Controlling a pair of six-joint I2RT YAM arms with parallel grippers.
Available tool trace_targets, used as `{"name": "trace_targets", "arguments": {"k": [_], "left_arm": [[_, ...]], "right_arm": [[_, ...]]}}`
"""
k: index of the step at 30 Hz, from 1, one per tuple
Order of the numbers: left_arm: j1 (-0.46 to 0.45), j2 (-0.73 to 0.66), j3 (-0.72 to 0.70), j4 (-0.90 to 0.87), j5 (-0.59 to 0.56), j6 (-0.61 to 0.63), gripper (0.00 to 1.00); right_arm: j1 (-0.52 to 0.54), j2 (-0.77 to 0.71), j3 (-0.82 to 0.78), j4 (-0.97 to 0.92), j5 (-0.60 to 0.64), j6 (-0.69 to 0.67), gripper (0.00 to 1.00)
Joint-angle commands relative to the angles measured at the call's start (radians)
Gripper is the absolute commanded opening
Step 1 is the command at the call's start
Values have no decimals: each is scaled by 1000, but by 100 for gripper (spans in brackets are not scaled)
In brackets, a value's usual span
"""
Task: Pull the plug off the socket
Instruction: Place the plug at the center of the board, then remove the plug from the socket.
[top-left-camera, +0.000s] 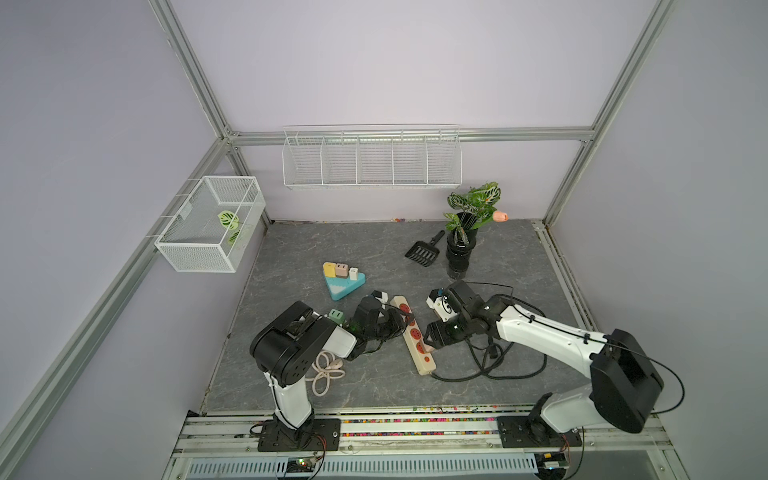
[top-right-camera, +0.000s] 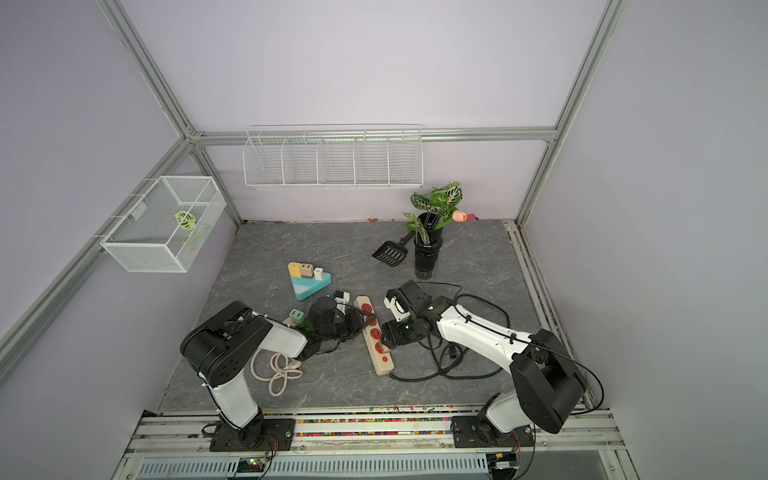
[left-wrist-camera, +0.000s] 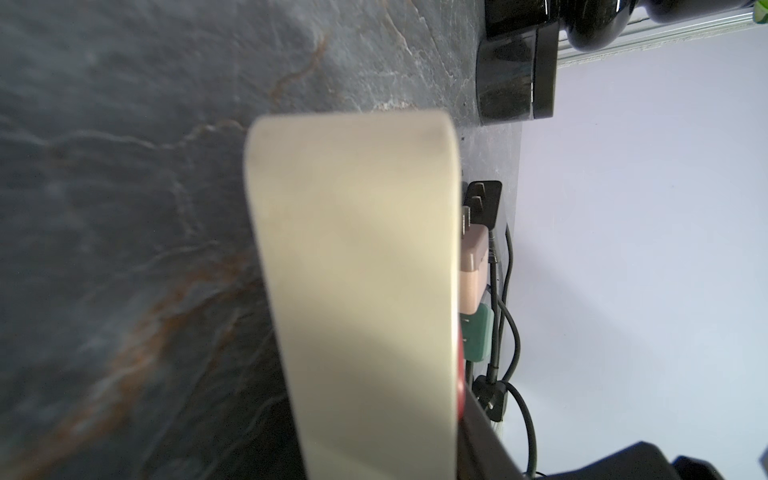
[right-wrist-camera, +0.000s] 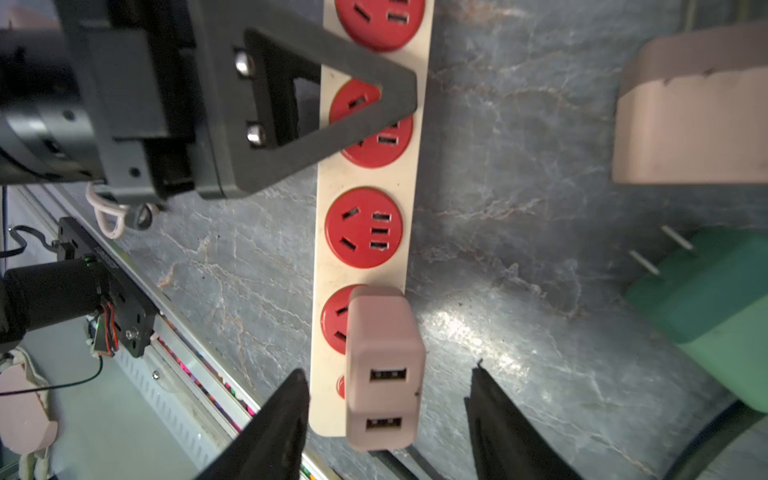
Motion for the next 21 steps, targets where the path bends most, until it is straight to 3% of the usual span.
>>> {"name": "trace_targets", "arguments": {"k": [1,7,12,14,18,21], "left_arm": [[-17,34,-27,-141,-93,198,0],[-20,28,-28,-152,-92,198,0],[-22,29,-20,-167,-97,204,0],[-22,31,-18,-178,-105,208,0],[-32,31,6,-263,-168,247,0],[-34,50,-1,-257,-186,253,0]], "right_arm": [[15,37,-22,58,-39,32,64],[26,108,-6,88,-59,43,56],[25,127,-4,81,-36,42,42],[26,123,-5,78,-37,37,32],[25,101,-2,68,-18,38,0],[26,88,12,51,4,36,0]]}}
